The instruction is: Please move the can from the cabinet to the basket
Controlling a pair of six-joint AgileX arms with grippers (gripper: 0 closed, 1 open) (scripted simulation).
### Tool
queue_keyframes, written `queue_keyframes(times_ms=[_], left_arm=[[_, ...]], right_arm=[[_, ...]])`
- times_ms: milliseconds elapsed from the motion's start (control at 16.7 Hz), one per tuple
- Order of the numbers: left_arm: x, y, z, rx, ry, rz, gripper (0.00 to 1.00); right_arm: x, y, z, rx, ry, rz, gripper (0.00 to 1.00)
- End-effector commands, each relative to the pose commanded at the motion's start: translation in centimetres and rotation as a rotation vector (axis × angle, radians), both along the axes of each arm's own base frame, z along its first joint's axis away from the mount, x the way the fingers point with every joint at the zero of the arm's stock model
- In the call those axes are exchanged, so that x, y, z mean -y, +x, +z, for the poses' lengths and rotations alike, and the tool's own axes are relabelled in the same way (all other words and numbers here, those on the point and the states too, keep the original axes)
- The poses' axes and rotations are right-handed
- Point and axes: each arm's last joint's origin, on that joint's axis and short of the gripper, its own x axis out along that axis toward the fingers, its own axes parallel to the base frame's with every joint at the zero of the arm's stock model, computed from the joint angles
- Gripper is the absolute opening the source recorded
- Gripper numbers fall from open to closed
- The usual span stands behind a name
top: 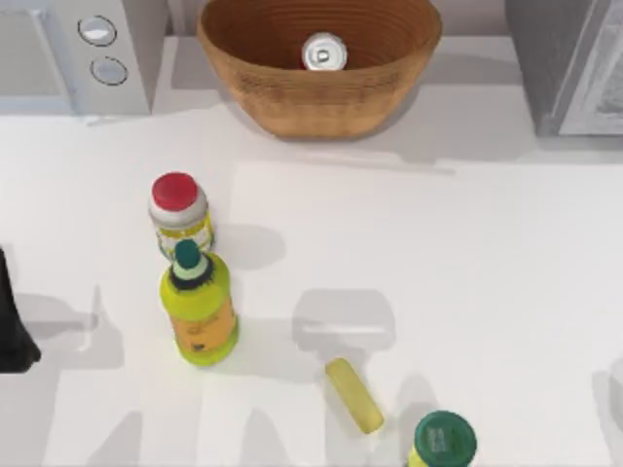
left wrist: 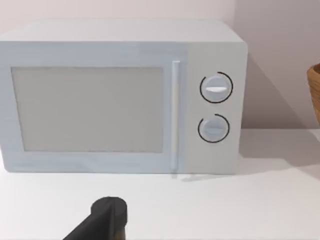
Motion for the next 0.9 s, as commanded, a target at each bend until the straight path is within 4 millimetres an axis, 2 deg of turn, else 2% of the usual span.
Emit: queue_keyframes(times_ms=[180, 300, 660, 900], left_arm=[[0.0, 0.0, 0.0, 0.000, 0.000, 0.000, 1.00], [0.0, 0.0, 0.0, 0.000, 0.000, 0.000, 1.00], [0.0, 0.0, 0.0, 0.000, 0.000, 0.000, 1.00], [0.0, 0.0, 0.0, 0.000, 0.000, 0.000, 1.00]], right_arm=[[-2.7, -1.3, 4.0, 0.010, -0.017, 0.001, 1.00], [-3.8, -1.8, 5.4, 0.016, -0.027, 0.002, 1.00], [-4.0, -2.0, 5.7, 0.018, -0.031, 0.000, 1.00], [-5.3, 0.0, 5.9, 0.019, -0.027, 0.001, 1.00]])
